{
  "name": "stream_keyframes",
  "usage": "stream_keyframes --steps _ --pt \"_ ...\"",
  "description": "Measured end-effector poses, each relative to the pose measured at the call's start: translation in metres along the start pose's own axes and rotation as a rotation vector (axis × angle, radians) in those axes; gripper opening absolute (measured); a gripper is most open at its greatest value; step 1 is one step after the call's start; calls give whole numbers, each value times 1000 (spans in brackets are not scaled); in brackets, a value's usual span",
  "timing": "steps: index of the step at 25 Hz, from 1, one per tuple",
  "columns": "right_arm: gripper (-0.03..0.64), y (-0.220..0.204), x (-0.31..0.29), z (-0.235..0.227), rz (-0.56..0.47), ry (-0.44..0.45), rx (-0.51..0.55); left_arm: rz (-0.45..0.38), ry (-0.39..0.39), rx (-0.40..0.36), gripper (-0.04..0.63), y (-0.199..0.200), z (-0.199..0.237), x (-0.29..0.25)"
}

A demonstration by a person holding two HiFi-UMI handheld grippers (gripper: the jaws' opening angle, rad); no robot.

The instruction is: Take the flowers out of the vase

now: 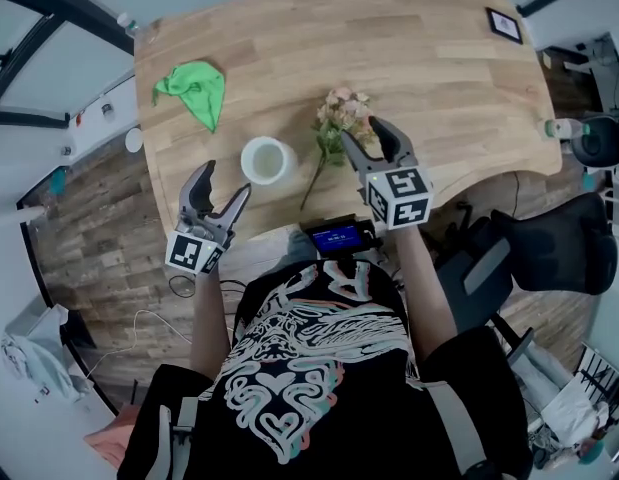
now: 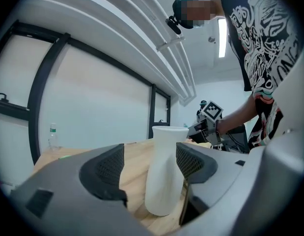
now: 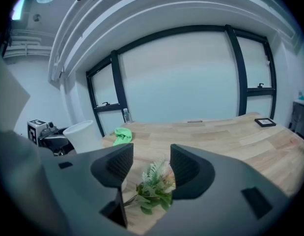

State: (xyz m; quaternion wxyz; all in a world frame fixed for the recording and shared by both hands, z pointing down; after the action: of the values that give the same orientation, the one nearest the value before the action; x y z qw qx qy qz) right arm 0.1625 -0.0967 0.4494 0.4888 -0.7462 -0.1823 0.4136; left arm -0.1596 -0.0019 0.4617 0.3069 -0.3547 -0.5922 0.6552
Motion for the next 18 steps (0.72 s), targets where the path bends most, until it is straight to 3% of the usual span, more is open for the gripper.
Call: stream_keyframes --steps 5,6,7,8,9,10,12,18 --pt "232 11 9 23 -62 20 36 -44 26 99 331 7 5 -2" --pt "192 14 13 28 -71 -2 65 -47 34 103 331 9 6 -1" --pt "89 17 17 33 -82 -26 96 -46 48 94 323 12 6 0" --pt "15 21 21 38 -92 -41 122 -43 64 79 248 15 7 1" --pt "5 24 24 42 -99 -44 138 -39 83 61 239 19 7 3" --pt "5 27 27 46 -106 -40 145 -34 104 37 189 25 7 5" --pt "5 32 32 51 -119 -37 146 -17 149 -23 13 38 6 9" --pt "5 56 51 68 -196 -38 143 10 243 -137 0 81 -3 6"
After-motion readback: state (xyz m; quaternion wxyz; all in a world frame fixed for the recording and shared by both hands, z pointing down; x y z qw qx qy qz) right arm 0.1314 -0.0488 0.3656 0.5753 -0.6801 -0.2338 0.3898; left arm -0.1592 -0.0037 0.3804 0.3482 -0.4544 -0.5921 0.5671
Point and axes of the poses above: the fingertips, and each gripper's own axes: x backward along the fingers, z to its left, y out of its top, the point moved 8 cm from there along x, backward along the fingers, and after that the axes turned 4 degrees about y, right-handed, at the moved point
